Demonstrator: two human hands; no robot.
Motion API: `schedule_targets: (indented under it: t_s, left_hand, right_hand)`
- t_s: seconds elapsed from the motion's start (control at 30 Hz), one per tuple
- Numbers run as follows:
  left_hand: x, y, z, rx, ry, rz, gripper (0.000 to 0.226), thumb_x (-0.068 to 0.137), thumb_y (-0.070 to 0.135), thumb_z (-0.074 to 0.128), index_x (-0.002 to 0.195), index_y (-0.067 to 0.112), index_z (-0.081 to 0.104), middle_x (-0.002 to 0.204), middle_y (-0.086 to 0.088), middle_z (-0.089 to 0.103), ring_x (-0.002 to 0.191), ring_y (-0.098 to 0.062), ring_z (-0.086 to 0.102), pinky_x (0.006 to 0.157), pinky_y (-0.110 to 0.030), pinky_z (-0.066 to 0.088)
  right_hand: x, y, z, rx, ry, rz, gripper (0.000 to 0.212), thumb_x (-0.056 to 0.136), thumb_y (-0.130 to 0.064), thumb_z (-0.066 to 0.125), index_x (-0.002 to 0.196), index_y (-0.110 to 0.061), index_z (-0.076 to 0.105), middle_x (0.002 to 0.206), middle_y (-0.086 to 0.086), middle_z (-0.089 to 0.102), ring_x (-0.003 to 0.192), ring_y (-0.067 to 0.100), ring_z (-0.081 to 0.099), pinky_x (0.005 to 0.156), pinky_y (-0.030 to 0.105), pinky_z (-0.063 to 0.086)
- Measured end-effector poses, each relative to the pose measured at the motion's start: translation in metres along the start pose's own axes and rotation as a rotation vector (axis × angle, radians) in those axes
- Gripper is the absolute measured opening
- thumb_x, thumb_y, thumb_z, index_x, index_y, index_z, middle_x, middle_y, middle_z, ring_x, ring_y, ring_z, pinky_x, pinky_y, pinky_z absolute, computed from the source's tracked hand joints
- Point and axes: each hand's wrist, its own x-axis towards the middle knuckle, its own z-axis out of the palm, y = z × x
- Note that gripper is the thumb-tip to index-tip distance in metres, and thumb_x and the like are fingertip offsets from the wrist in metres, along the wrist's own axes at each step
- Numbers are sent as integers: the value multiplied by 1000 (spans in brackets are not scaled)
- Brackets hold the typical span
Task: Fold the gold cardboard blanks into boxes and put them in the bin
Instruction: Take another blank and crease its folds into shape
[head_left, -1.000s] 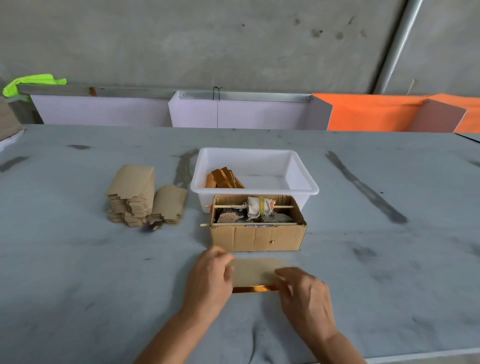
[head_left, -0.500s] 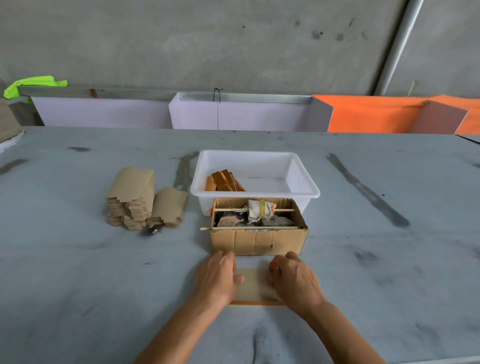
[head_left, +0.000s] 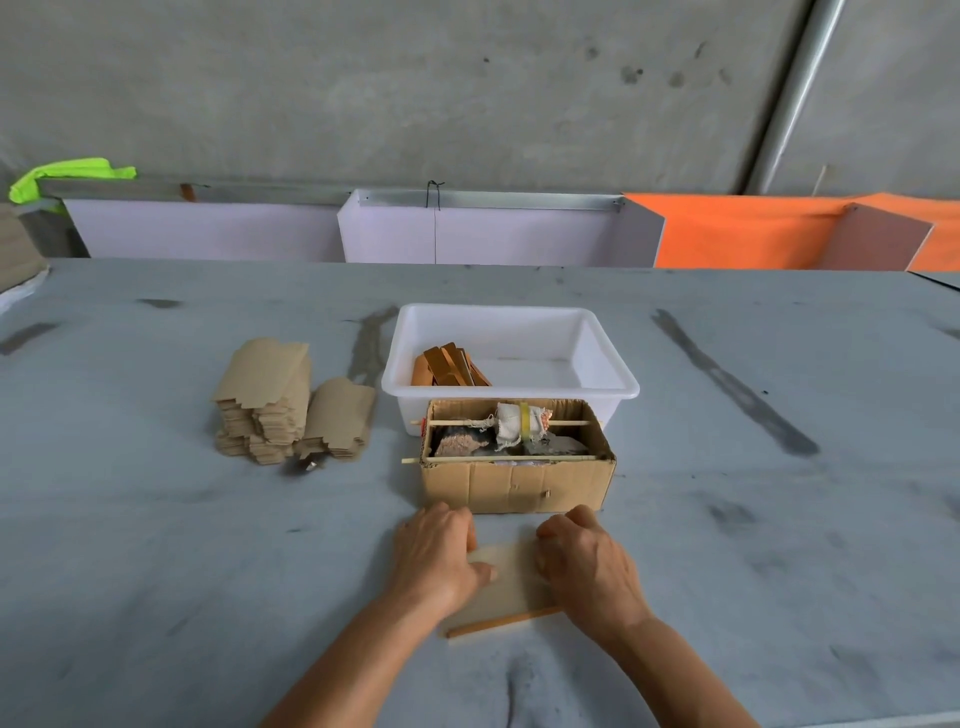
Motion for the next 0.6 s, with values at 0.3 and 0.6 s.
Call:
schedule_targets:
  t_s: [0.3, 0.6]
  left_hand:
    - [2, -10, 1, -461, -55, -38, 19, 68, 12, 81, 79, 22, 70, 67, 14, 59, 60, 0, 52, 58, -14, 43]
    - [10, -15, 4, -325, 75, 69, 8, 78, 15, 72, 85, 19, 75, 81, 5, 64, 75, -12, 60, 71, -22, 45]
  right_hand:
    - [17, -2, -2, 0, -13, -194, 26, 93, -14, 56, 113, -25, 68, 116, -5, 61, 106, 16, 49, 80, 22, 42]
    - [25, 1, -8, 54, 5, -213, 17, 87, -14, 63, 96, -23, 75, 103, -8, 68, 103, 8, 49, 80, 15, 40]
